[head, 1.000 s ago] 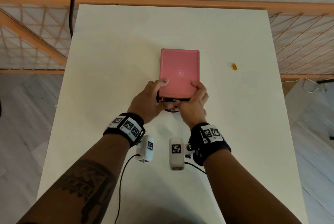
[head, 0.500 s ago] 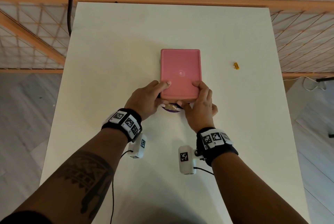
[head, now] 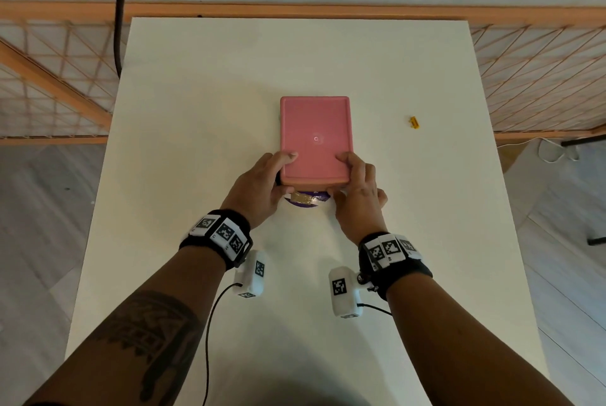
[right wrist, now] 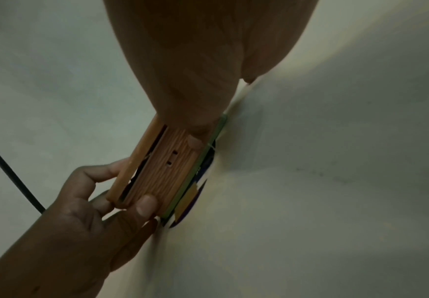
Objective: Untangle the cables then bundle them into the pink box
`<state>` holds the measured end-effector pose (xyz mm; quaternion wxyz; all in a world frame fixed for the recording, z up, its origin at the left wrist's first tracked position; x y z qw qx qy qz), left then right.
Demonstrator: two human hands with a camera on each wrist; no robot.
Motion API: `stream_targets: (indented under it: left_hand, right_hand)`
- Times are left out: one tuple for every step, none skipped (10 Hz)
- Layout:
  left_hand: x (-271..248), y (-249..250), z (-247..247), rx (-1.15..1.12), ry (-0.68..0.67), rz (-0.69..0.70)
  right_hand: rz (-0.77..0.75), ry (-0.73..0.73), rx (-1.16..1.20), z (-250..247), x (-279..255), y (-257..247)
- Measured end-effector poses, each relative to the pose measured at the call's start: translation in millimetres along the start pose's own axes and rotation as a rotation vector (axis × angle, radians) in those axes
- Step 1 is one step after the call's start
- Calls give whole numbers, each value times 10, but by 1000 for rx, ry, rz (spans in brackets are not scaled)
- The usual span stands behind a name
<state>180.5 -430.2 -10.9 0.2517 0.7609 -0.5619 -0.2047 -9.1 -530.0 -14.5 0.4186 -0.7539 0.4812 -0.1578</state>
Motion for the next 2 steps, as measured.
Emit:
stream_targets:
  left_hand:
    - [-30, 46, 3, -51, 11, -19]
    - [-114, -10, -52, -101, 94, -195]
  right_hand:
    - [-10, -43, 124, -65, -6, 44]
    - [30, -32, 296, -237, -113, 130]
Point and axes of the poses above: each hand's wrist, its own x-axis towards the middle knuckle, its own z-axis out of the palm, y = z × x, the point moved 3 cm from there along x, towards the middle knuckle, and after that the axes turned 7 degrees about x, right-handed, at the moved point
